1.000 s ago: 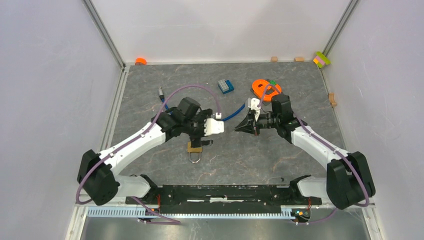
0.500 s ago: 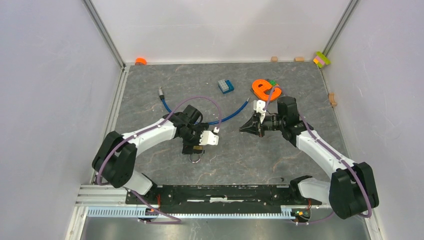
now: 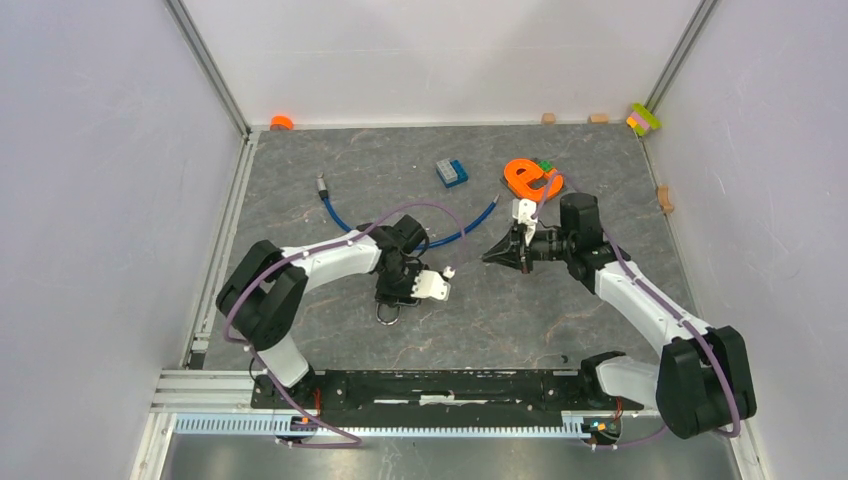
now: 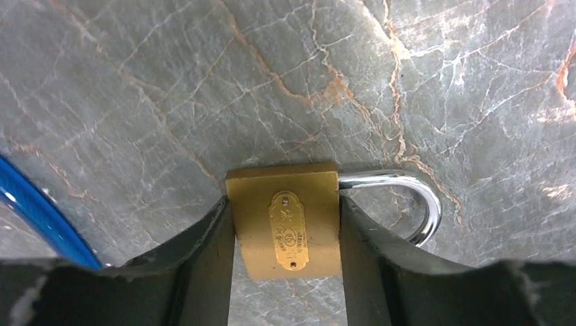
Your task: Unlock with the key
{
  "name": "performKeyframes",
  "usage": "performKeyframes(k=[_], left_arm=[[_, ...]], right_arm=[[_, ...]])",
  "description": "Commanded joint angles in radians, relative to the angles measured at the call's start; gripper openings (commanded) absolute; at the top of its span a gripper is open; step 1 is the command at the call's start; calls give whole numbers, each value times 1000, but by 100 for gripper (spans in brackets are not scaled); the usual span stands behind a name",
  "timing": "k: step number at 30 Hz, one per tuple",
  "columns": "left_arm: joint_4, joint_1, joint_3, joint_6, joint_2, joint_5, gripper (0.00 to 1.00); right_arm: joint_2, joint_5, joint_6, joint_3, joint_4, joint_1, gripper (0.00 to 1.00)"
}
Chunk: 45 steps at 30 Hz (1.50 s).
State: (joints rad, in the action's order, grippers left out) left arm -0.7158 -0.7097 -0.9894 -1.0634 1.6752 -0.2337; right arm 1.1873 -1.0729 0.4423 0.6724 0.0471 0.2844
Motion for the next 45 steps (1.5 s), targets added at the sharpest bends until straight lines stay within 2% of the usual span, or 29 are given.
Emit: performKeyframes(k=[1, 6, 13, 15, 20, 24, 27, 30, 34, 39, 45], left_arm=[[-56, -54, -73, -114, 63, 57, 46], [-94, -133, -154, -335, 95, 85, 43], [-155, -273, -270, -548, 206, 156, 46], [-160, -307, -275, -589, 236, 188, 51], [-61, -374, -243, -591, 235, 326, 74], [31, -357, -247, -412, 141, 283, 85], [43, -313, -255, -252, 41, 154, 91], [107, -262, -219, -65, -47, 96, 98], [224, -204, -142, 234, -137, 71, 100], [178, -197, -169, 617, -90, 139, 100], [179, -195, -154, 875, -19, 164, 100]], right_arm=[[-48, -30, -83, -21, -88, -64, 0], [-102, 17, -207, -44, -174, -198, 0], [-177, 65, -226, -62, -184, -349, 0], [-194, 76, -226, -68, -192, -361, 0], [-204, 88, -214, -79, -191, -367, 0], [-187, 83, -216, -83, -194, -369, 0], [-166, 72, -220, -83, -195, -369, 0], [-151, 61, -229, -83, -199, -369, 0], [-152, 54, -239, -91, -213, -369, 0], [-141, 52, -256, -99, -231, -369, 0], [-125, 51, -263, -102, -234, -369, 0]])
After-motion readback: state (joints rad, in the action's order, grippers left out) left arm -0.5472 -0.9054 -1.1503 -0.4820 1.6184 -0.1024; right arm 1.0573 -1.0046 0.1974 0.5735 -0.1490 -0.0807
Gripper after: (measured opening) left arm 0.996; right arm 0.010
